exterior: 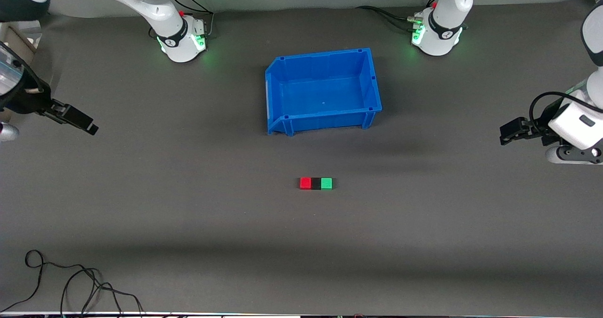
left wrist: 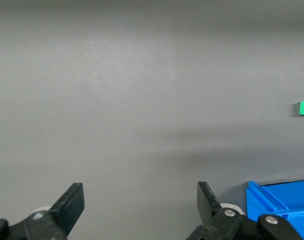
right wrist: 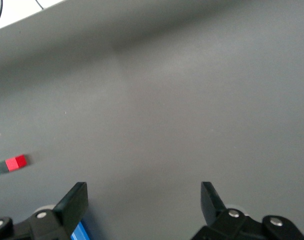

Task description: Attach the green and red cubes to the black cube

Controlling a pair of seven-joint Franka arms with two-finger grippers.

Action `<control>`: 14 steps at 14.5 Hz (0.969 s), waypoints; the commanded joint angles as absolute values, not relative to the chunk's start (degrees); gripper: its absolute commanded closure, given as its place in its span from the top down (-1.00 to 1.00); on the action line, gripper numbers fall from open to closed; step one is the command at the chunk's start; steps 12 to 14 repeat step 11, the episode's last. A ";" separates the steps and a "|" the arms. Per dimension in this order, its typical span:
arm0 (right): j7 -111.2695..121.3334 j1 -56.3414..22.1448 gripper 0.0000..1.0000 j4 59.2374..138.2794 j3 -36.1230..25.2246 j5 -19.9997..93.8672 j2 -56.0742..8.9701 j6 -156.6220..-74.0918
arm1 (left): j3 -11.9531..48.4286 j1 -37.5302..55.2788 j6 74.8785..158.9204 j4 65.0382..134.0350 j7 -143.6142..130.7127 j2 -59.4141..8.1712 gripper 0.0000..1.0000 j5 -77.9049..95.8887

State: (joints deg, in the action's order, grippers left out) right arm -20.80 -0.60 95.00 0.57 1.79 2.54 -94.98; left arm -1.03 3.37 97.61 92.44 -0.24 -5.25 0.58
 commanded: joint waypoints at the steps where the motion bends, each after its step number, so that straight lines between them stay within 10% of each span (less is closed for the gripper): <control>1: -13.92 -0.62 0.99 89.49 0.09 0.80 -0.35 -90.19 | -1.14 3.17 97.73 93.16 0.62 -3.52 1.00 -0.44; 14: -6.24 -0.79 1.00 88.51 0.18 -0.18 -1.32 -88.77 | 1.23 0.62 96.94 93.16 0.62 -2.81 1.00 -0.26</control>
